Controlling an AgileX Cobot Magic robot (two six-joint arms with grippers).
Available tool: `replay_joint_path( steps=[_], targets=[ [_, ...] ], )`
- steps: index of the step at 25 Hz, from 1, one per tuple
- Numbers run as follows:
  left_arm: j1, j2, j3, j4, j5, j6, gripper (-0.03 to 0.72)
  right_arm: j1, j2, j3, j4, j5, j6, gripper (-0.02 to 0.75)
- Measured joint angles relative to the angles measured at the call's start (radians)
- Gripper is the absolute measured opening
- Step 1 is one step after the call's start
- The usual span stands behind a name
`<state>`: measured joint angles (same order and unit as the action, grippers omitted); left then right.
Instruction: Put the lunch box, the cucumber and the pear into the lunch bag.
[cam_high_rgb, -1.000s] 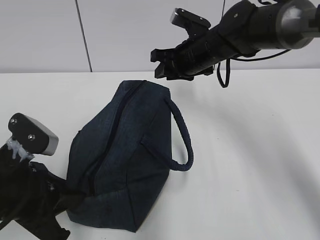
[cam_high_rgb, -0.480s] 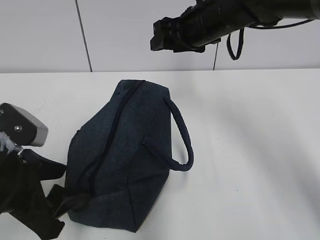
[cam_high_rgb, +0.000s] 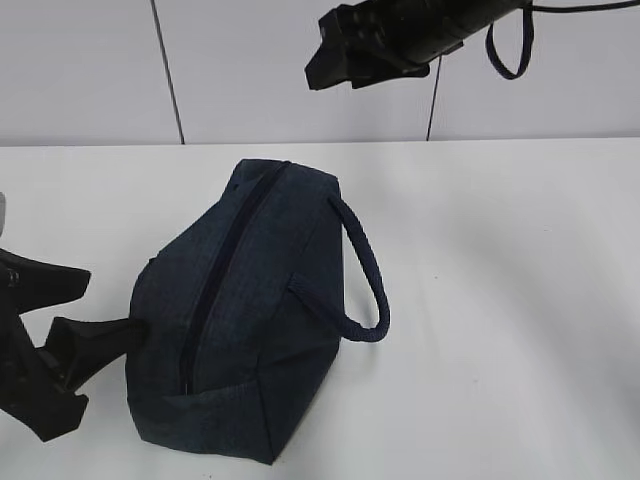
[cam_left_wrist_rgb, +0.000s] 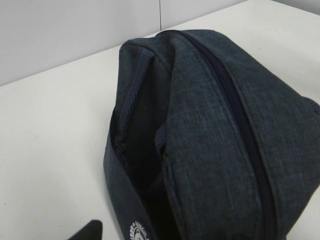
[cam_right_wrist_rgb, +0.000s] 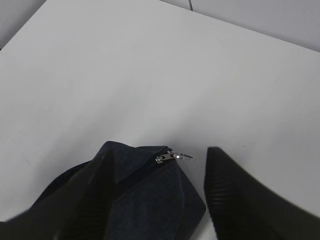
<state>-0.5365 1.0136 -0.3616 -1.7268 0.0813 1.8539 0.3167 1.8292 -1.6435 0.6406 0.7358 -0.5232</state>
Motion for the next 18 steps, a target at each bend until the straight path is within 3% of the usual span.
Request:
replay_joint_path(
  steps=[10,12,15,18],
  targets=[
    [-0.002,-0.039,0.0,0.155,0.096,-0.006,0.446,0.0,-0.053,0.0,-0.04,0.101,0.033,0.434],
    [-0.002,-0.042,0.0,0.233,0.13,-0.038,0.446,0.0,-0.054,0.0,-0.041,0.113,0.042,0.431],
    [-0.002,-0.043,-0.032,0.497,0.241,-0.244,0.439,0.0,-0.054,0.0,-0.043,0.12,0.056,0.431],
    [-0.006,-0.046,-0.117,0.94,0.368,-0.668,0.411,0.0,-0.054,0.0,-0.043,0.135,0.063,0.431]
  ],
)
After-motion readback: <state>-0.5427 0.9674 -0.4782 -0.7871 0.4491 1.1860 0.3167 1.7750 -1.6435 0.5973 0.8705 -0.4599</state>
